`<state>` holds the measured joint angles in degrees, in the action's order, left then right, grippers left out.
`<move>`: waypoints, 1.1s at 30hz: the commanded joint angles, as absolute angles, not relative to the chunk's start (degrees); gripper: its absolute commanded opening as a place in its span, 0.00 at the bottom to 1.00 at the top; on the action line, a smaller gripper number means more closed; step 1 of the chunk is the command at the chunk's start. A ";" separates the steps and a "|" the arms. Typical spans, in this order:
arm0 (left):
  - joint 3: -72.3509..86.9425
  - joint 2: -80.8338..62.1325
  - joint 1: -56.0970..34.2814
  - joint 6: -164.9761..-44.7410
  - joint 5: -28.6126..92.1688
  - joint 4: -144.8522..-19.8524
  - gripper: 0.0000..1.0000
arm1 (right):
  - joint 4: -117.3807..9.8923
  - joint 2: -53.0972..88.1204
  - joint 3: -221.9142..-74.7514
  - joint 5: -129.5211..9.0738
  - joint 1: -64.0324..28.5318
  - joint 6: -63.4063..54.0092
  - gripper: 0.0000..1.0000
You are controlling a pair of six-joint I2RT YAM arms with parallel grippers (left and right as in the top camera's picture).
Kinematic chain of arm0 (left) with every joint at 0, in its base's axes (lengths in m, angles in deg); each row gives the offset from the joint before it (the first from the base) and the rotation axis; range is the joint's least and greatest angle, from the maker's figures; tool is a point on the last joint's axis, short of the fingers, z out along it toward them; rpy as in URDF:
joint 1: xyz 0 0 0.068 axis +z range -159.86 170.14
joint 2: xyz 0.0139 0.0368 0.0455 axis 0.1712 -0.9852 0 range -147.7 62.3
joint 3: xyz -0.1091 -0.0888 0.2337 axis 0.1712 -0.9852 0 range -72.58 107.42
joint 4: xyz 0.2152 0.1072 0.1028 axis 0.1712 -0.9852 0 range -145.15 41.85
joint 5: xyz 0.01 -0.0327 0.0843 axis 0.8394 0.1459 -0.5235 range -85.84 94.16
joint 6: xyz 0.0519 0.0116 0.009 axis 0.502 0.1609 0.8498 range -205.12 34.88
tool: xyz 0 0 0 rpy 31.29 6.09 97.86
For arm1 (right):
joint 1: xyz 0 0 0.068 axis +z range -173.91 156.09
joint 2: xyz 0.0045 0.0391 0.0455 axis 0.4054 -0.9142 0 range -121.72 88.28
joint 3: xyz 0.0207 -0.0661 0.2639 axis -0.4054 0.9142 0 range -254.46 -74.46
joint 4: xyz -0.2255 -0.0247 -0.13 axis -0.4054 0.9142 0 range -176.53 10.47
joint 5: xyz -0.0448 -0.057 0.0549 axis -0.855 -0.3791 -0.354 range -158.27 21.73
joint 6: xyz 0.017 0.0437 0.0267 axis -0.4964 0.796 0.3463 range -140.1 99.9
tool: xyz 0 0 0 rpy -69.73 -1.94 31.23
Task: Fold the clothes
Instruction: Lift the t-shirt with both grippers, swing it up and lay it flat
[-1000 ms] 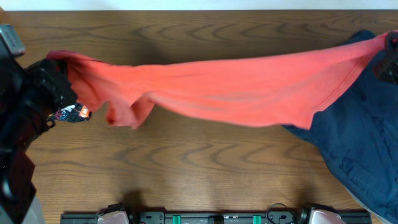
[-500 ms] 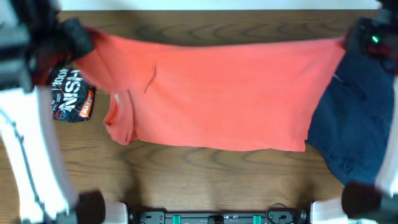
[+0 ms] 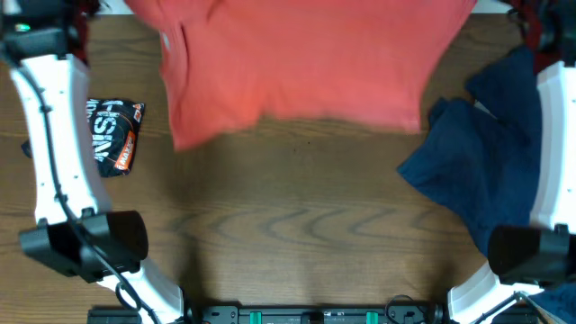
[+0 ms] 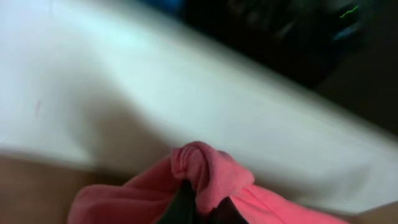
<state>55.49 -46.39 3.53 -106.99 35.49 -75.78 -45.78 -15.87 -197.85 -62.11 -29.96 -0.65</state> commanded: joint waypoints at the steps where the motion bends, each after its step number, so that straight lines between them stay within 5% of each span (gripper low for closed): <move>1: 65.44 -42.78 7.46 -110.81 43.52 -76.22 0.06 | -42.41 -11.39 -202.88 -70.22 -31.14 0.83 0.01; 7: 68.28 -41.73 12.16 -103.89 51.97 -100.61 0.06 | -29.93 -10.83 -202.79 -73.61 -31.33 -1.25 0.01; 15: 61.48 -45.34 9.74 -81.42 42.82 -144.44 0.06 | -11.96 -13.27 -195.40 -73.96 -30.96 -3.47 0.01; 33: 7.60 -36.03 5.78 -87.03 23.28 -133.64 0.06 | -9.58 -12.79 -151.64 -68.72 -30.33 -1.64 0.01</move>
